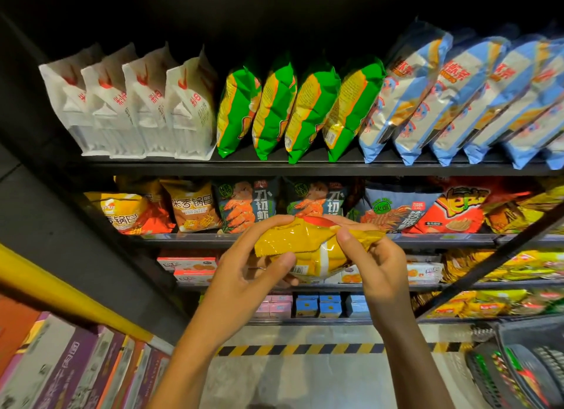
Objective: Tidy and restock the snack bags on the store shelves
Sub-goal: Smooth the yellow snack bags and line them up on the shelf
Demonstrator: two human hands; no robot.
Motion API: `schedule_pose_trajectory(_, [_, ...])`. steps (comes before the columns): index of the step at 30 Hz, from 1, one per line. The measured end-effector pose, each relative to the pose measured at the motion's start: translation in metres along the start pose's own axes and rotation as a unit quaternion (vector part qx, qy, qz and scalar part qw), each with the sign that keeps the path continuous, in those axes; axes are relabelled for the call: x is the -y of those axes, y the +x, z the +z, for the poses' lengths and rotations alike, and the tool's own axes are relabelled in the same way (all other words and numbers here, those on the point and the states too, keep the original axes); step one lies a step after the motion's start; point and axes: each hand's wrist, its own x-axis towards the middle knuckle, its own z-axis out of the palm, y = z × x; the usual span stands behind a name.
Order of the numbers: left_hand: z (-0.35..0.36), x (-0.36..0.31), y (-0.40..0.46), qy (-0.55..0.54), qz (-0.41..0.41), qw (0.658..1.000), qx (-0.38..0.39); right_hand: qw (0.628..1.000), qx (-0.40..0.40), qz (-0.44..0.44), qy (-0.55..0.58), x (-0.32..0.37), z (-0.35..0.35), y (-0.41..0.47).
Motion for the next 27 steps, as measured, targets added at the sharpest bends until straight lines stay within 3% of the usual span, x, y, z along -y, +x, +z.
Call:
schedule_pose_trajectory(9, [0.004,0.007,0.014,-0.021,-0.026,0.991,-0.126,0.999,0.051,-0.001,-0.015,0.003,-0.001,0.002])
schedule_pose_trajectory(20, [0.005,0.011,0.026,-0.044,-0.076,0.990,-0.110,0.997,-0.040,0.060,-0.008,-0.005,0.002,0.014])
schedule_pose_trajectory(27, [0.000,0.014,0.032,-0.033,-0.047,0.993,-0.106,0.997,-0.031,0.074,0.003,-0.005,0.004,0.020])
